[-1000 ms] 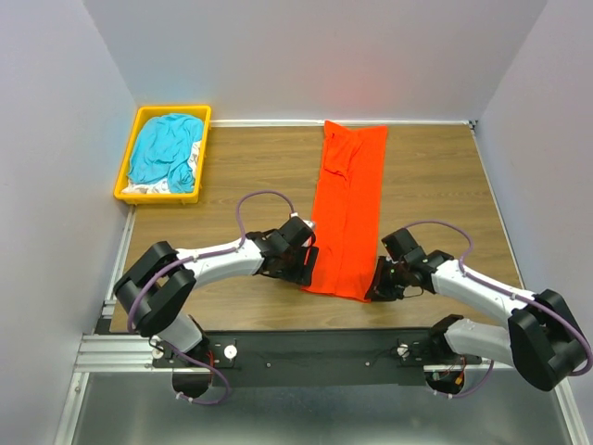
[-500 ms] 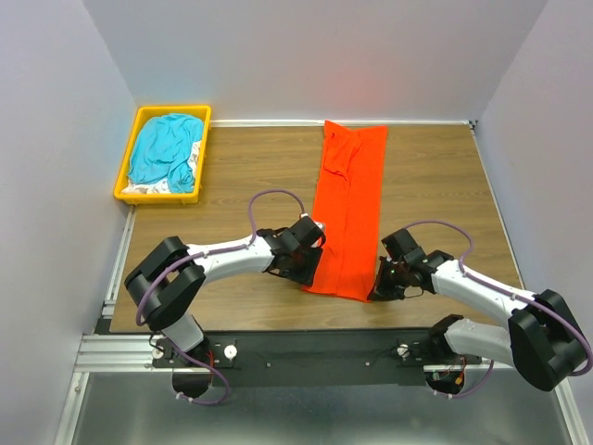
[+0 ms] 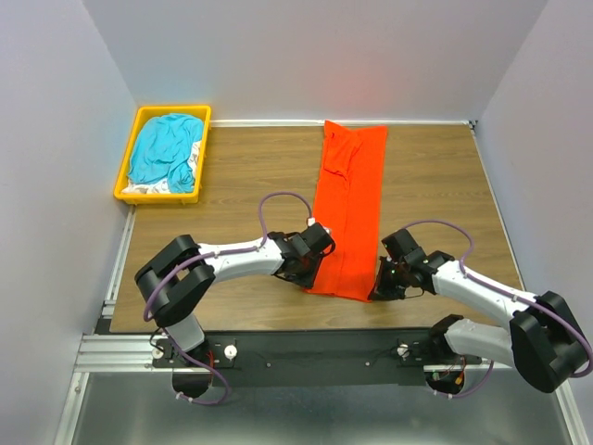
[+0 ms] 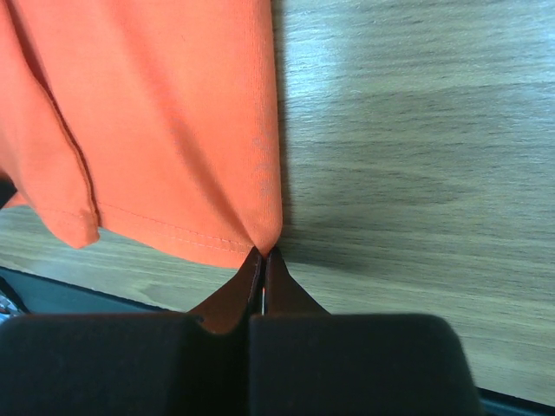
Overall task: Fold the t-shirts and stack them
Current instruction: Fold the tshirt
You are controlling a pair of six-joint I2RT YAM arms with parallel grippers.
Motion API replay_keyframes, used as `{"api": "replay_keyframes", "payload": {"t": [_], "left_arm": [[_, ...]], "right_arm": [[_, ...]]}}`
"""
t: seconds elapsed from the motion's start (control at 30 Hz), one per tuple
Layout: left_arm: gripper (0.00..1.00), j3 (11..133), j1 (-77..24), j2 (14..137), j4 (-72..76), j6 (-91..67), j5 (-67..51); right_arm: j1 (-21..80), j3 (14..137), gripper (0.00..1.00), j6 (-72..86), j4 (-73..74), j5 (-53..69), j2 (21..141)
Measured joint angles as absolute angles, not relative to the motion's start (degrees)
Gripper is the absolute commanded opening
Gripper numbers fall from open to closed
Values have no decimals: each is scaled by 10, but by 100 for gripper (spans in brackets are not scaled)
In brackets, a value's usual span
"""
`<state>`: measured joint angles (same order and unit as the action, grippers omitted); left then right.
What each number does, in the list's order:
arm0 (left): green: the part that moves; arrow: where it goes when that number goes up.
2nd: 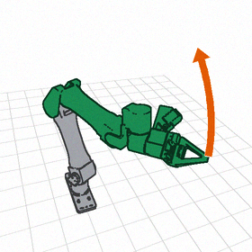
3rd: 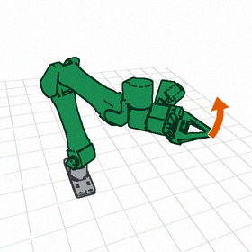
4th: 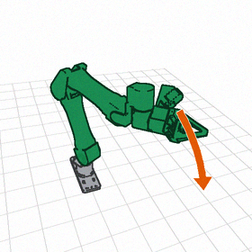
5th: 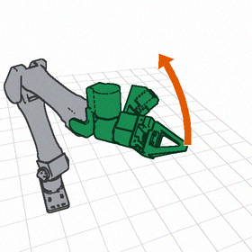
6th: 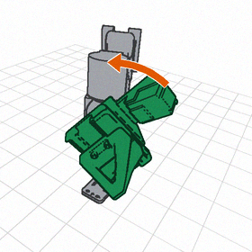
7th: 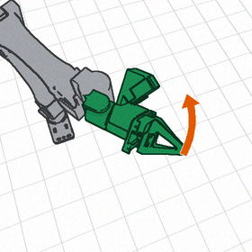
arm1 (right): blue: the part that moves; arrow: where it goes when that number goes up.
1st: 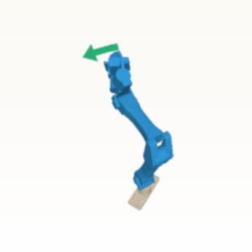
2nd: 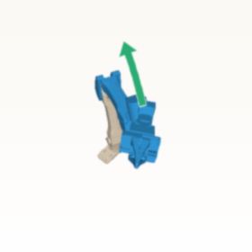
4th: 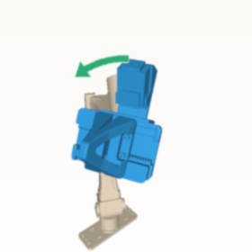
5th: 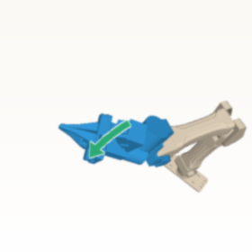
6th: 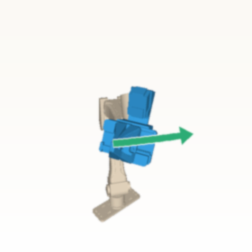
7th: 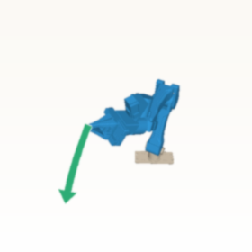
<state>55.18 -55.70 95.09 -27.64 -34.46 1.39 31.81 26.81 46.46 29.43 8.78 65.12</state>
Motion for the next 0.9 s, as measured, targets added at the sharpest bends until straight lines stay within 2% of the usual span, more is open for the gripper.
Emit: {"api": "replay_keyframes", "payload": {"t": [0.27, 0.33, 0.37, 0.73, 0.9], "left_arm": [[21, 554, -571, 956, -275, -364, 28], [14, 552, -573, 956, -273, -373, 28], [1, 552, -575, 956, -271, -375, 28], [0, 477, -634, 896, -242, -433, 9], [0, 483, -630, 883, -288, -439, -6]], "right_arm": [[318, 265, 1, 464, 295, 86, 642], [318, 264, 1, 463, 294, 86, 640], [318, 263, 1, 462, 294, 86, 640], [360, 243, 1, 469, 310, 101, 602], [363, 273, 1, 471, 350, 87, 594]]}}
